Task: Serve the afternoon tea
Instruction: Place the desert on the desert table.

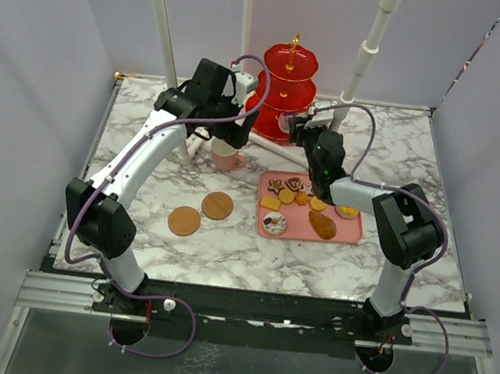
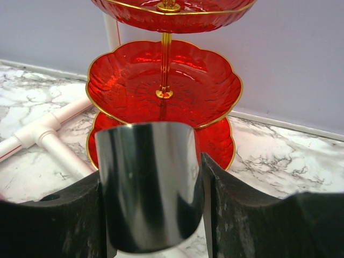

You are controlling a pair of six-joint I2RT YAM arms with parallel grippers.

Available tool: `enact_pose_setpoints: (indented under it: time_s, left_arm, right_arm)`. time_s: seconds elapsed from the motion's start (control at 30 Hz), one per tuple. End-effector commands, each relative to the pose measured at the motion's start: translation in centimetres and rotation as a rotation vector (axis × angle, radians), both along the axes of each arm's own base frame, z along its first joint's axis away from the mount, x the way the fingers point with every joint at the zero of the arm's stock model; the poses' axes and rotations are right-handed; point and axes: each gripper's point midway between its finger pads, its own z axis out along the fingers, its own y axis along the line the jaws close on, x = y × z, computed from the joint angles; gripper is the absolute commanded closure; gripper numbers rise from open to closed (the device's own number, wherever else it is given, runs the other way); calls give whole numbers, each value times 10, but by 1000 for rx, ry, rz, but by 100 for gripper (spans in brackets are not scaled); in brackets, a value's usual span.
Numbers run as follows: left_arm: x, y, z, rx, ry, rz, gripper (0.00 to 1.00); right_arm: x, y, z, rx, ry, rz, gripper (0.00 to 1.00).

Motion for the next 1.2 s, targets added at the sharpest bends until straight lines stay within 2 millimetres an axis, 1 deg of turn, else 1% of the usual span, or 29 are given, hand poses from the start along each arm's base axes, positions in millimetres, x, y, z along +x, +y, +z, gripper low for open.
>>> enact_pose_setpoints:
  time_s: [0.0, 0.03, 0.1, 0.27, 0.5, 0.67, 0.83, 1.1, 1.17]
  left_arm:
    - [-7, 0, 15, -26, -43, -38, 4]
    - [-8, -1, 14, -28, -43, -43, 4]
    - [-10, -1, 13, -31, -43, -49, 4]
    - [-11, -2, 14, -37, -43, -52, 4]
    - [-17, -5, 15, -54, -38, -72, 4]
    - [-20, -7, 16, -68, -34, -81, 4]
    - [-20, -6, 16, -65, -39, -83, 4]
    - [-21, -4, 19, -61, -50, -82, 2]
    - [-20, -4, 20, -62, -54, -82, 2]
  right_arm:
    - [11, -13, -3, 0, 27, 72, 69]
    - [13, -19, -4, -4, 32, 78, 69]
    - [16, -22, -7, -21, 44, 85, 69]
    - [21, -22, -12, -48, 52, 94, 69]
    - [24, -16, -15, -20, 61, 116, 68]
    - [25, -15, -17, 13, 69, 114, 59]
    - [22, -19, -19, 26, 64, 90, 48]
    - [17, -20, -13, 28, 48, 95, 34]
    - [16, -20, -12, 26, 43, 93, 33]
